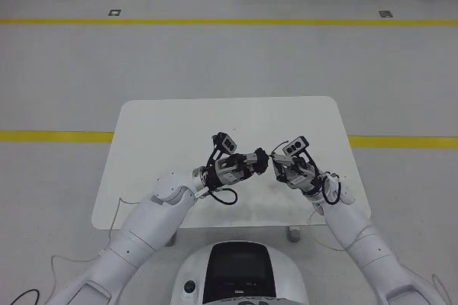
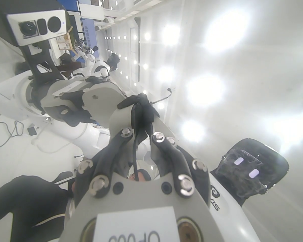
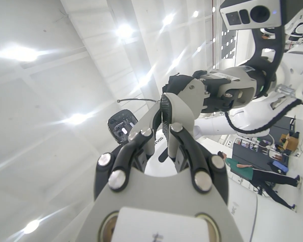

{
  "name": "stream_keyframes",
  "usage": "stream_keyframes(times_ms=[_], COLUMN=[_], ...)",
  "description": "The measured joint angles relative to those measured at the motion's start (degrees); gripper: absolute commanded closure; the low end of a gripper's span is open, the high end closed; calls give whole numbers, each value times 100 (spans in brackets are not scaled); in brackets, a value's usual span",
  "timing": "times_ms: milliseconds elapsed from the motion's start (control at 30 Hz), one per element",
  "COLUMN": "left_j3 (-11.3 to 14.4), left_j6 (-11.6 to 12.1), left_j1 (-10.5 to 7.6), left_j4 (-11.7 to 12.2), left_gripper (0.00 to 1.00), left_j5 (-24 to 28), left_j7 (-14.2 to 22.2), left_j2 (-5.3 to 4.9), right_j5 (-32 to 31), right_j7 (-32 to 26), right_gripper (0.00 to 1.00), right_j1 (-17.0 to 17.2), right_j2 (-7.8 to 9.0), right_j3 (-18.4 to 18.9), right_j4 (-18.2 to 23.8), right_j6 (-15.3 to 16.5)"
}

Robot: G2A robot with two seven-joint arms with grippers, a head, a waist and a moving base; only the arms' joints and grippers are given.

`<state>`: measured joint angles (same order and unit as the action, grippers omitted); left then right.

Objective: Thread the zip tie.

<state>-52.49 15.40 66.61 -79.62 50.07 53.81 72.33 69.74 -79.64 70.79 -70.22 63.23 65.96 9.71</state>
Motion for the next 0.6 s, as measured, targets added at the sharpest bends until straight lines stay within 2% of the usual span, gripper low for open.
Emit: stream_keyframes(times_ms=[600], left_j3=[0], left_j6=[0], left_j1=[0], left_j4=[0], left_gripper=[100], left_j5=[0], left_j7=[0], left_j2=[0], right_j5=[-287], right_j7=[0], right_gripper=[100], right_j1=[10], right_j2=[-6], right_j3=[115], right_j4=[-106], right_j6=[30])
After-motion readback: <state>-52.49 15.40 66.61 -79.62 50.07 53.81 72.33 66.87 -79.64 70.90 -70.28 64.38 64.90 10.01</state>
